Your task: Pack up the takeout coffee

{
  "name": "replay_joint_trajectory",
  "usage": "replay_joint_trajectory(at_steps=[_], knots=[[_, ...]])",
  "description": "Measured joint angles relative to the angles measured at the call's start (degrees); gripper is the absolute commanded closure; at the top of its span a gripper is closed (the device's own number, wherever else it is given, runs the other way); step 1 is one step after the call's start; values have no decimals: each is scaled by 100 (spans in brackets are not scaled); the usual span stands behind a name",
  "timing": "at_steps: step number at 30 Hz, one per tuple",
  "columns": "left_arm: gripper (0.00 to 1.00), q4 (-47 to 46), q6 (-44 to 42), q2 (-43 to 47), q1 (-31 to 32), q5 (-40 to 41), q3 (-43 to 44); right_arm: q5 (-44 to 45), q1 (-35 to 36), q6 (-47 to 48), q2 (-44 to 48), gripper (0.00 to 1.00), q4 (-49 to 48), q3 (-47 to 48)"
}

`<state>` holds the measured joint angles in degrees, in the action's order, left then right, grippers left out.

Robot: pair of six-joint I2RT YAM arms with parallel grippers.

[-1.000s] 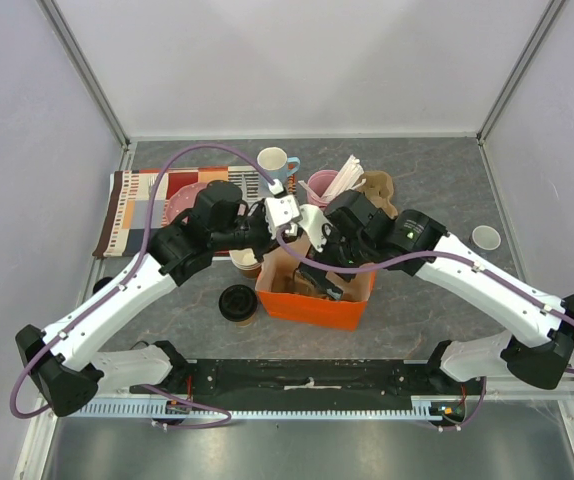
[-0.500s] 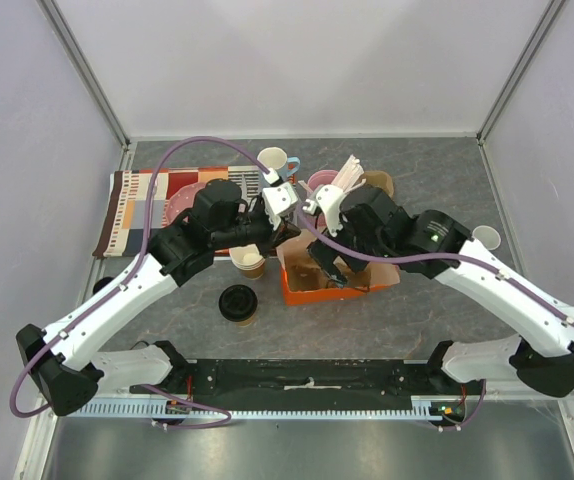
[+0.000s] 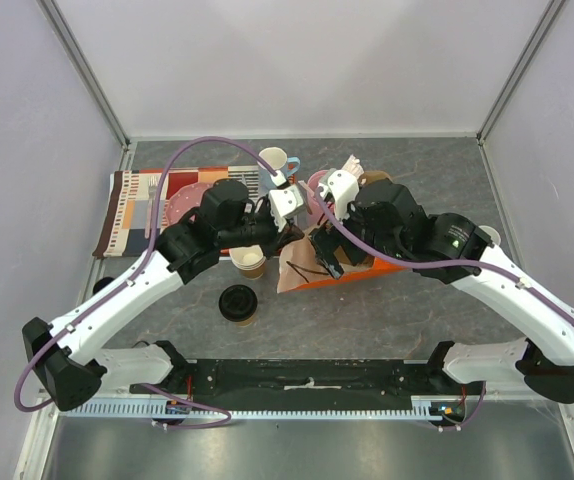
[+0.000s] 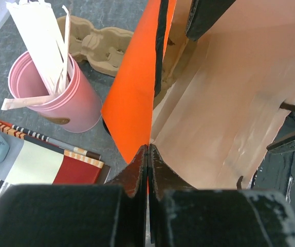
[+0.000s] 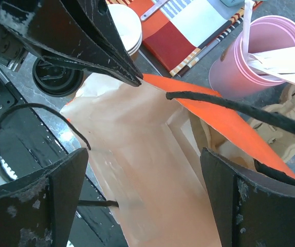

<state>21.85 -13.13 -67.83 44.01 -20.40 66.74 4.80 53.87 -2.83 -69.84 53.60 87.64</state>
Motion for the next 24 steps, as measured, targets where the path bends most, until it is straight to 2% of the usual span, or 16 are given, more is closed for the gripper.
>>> replay_joint_trajectory(at_steps=[18, 24], knots=[[98, 1084, -387, -192, -2, -527, 763, -308, -2, -601, 127, 2, -160, -101], [98, 1582, -595, -273, 0, -538, 1080, -555, -2, -1104, 380, 2, -671, -365]])
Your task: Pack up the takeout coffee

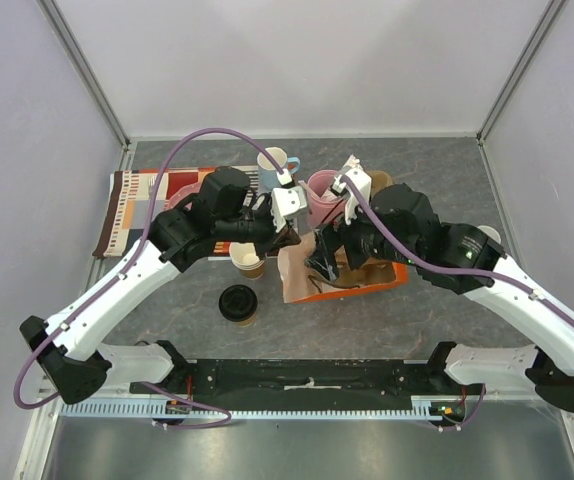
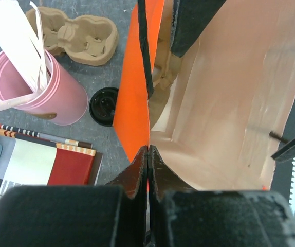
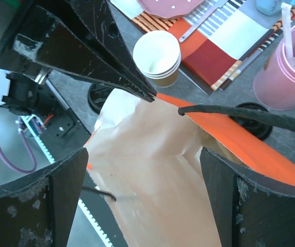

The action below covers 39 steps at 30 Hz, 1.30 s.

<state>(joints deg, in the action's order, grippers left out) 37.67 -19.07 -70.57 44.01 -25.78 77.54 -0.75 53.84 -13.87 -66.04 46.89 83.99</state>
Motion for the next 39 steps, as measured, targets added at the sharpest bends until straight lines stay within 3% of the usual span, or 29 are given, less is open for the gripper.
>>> replay_joint_trajectory(at_steps=[13, 24, 34, 39], knots=[[98, 319, -326, -7, 13, -11, 149, 289, 4, -787, 649, 2, 44, -730], [98, 509, -330, 173, 173, -201, 105, -310, 4, -1340, 1541, 2, 50, -1532], [98, 1429, -234, -83, 160, -267, 444, -610, -13, -1102, 448, 2, 70, -723], [98, 1432, -229, -144, 144, -181, 485, -560, -9, -1088, 520, 2, 214, -579]])
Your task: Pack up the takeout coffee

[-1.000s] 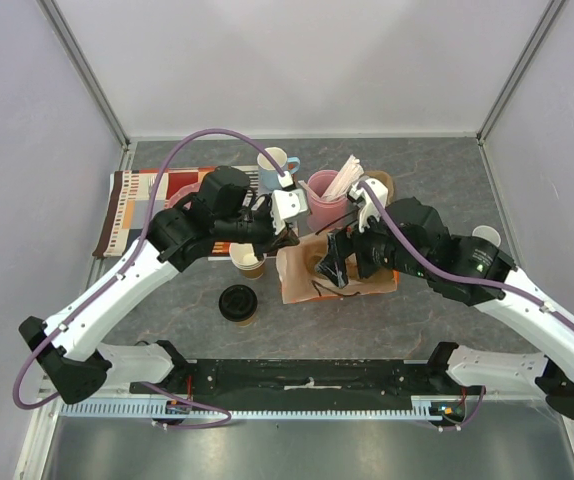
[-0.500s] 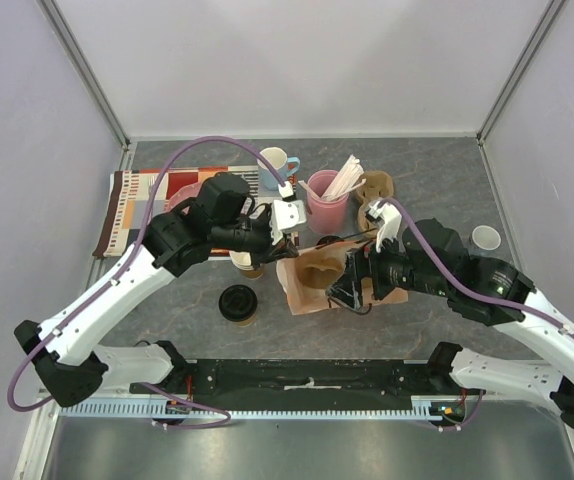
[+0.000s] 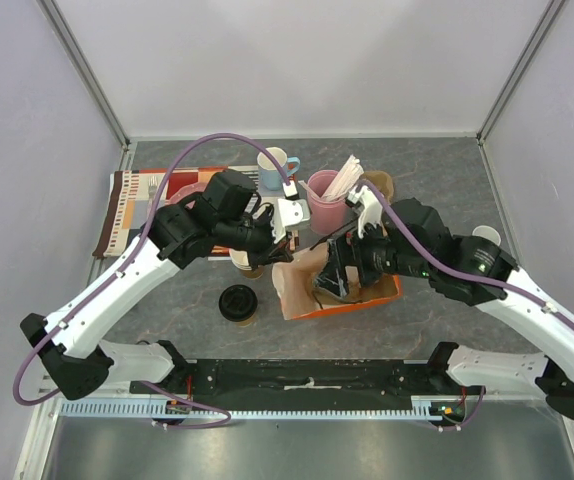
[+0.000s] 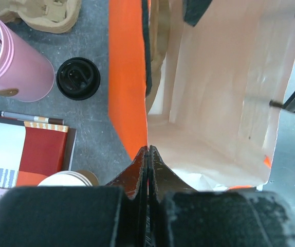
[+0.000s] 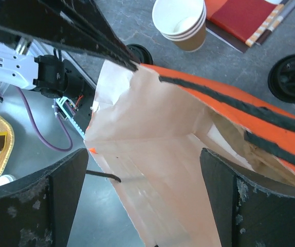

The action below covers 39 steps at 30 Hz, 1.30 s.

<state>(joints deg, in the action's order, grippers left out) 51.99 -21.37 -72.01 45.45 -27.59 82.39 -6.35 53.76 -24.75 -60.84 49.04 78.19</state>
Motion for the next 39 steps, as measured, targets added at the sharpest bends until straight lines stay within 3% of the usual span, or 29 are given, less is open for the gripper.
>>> replay_joint_trajectory(at_steps=[8, 24, 32, 39], knots=[[98, -125, -116, 0, 4, 37, 0, 188, 0, -293, 234, 2, 413, -92], [98, -2, 271, -59, -9, 37, 72, -848, -52, 463, 496, 2, -4, -435], [98, -339, 295, -59, 26, -46, 92, -1126, -61, 293, 1482, 2, -282, -804], [98, -472, 278, -57, 33, -109, 109, -619, -61, 20, 1495, 2, -450, -846]])
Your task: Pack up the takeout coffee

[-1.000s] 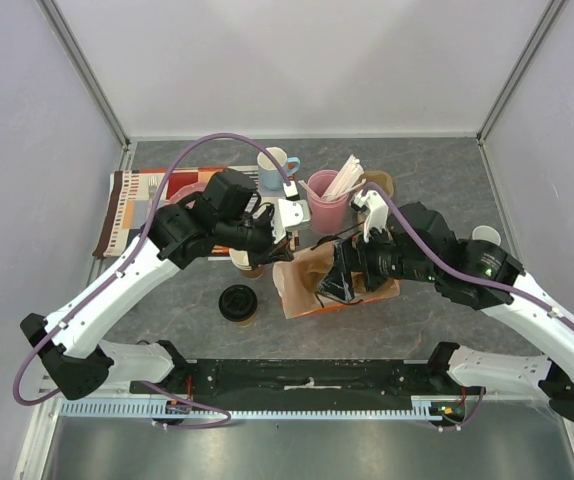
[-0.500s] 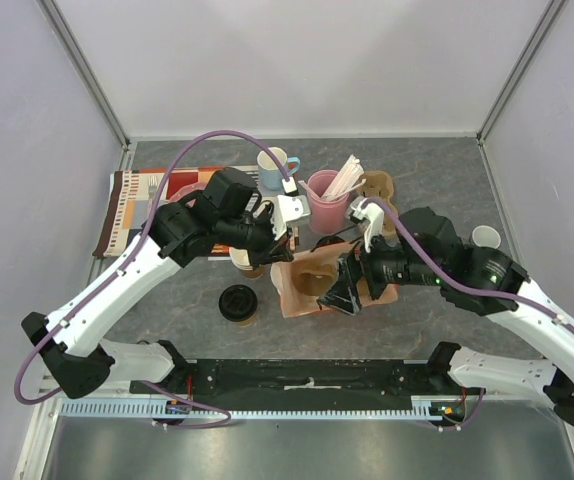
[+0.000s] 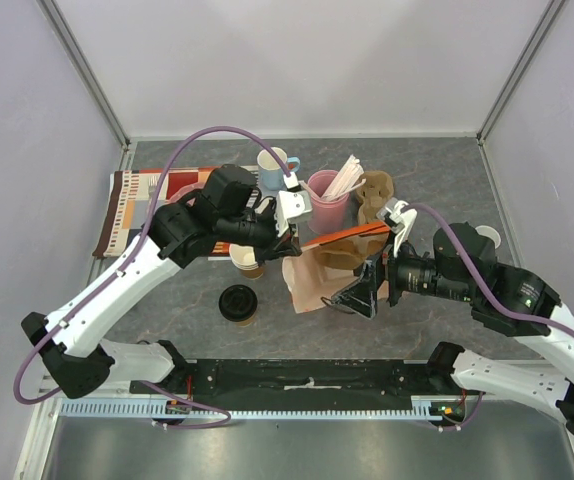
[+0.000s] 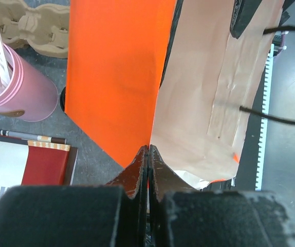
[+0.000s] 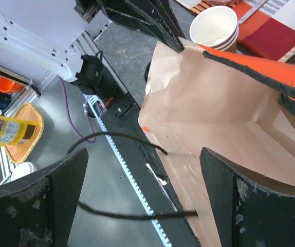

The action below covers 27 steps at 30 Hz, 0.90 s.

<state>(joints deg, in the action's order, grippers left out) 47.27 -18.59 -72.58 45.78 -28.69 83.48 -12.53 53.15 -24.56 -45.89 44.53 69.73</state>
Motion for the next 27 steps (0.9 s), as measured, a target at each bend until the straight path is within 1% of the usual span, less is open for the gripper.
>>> replay_joint_trajectory(at_steps=[5, 9, 15, 17, 22, 27], knots=[[98, 83, 2, 4, -7, 4, 20, -166, -2, -118, 13, 2, -179, -127], [98, 197, 24, 9, -26, 7, 20, -435, -11, 111, -339, 2, -125, -85], [98, 234, 122, 42, -44, 20, 20, -992, -17, 1058, -1644, 2, 472, 590], [98, 232, 160, 57, -44, 44, 20, -1145, -17, 1314, -1840, 2, 699, 612], [98, 212, 238, 63, -52, 210, 11, -1504, -17, 1864, -1836, 2, 1338, 671], [98, 188, 258, 63, -107, 317, -83, -1617, -17, 2275, -1858, 2, 1816, 1097]])
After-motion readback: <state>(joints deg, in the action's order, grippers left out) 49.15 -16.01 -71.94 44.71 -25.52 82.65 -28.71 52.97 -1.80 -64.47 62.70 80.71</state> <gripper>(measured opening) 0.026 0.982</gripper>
